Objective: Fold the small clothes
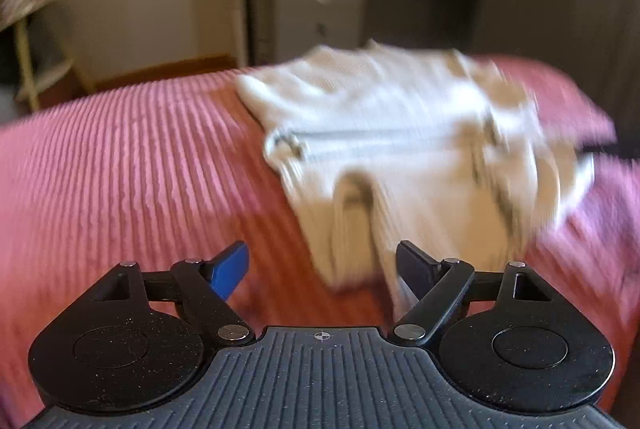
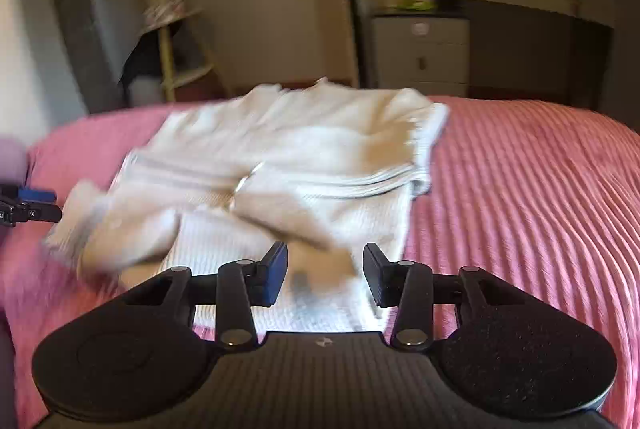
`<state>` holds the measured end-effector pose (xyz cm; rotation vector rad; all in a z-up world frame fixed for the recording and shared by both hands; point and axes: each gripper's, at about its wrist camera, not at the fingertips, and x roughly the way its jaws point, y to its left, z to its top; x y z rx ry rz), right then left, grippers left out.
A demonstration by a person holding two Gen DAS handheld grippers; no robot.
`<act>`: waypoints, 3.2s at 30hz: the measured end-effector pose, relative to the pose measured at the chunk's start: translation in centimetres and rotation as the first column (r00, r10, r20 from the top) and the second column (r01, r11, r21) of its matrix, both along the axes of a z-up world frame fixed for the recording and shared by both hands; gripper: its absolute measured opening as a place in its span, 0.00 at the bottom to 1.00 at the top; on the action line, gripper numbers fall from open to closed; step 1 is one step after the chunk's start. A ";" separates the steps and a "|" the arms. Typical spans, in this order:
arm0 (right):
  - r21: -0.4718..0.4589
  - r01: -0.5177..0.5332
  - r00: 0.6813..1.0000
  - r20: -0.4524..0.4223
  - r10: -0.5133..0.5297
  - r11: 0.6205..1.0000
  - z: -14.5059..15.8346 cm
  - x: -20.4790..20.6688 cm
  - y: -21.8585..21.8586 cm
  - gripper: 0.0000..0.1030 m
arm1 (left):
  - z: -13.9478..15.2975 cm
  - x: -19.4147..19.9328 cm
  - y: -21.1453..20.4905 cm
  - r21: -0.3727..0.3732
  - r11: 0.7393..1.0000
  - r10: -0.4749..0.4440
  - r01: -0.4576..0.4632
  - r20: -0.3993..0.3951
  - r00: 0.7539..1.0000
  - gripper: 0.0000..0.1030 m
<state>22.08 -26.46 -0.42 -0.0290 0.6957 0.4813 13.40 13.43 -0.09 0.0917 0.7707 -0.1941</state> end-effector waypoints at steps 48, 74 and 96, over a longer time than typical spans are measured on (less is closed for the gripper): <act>0.013 0.033 0.998 -0.049 -0.032 0.999 -2.1 7.9 3.8 0.09 | -1.1 7.9 -5.0 -0.006 0.945 -0.326 0.327 0.048 0.944 0.09; 0.016 0.273 0.961 0.044 -0.273 0.962 -2.7 19.1 2.6 0.16 | -2.4 20.9 2.1 -0.268 0.929 0.261 -0.254 -0.009 0.965 0.37; -0.034 0.307 0.881 0.389 -0.270 0.951 2.2 22.5 6.9 0.07 | 1.5 23.2 0.7 -0.241 0.915 0.383 -0.324 0.263 0.885 0.09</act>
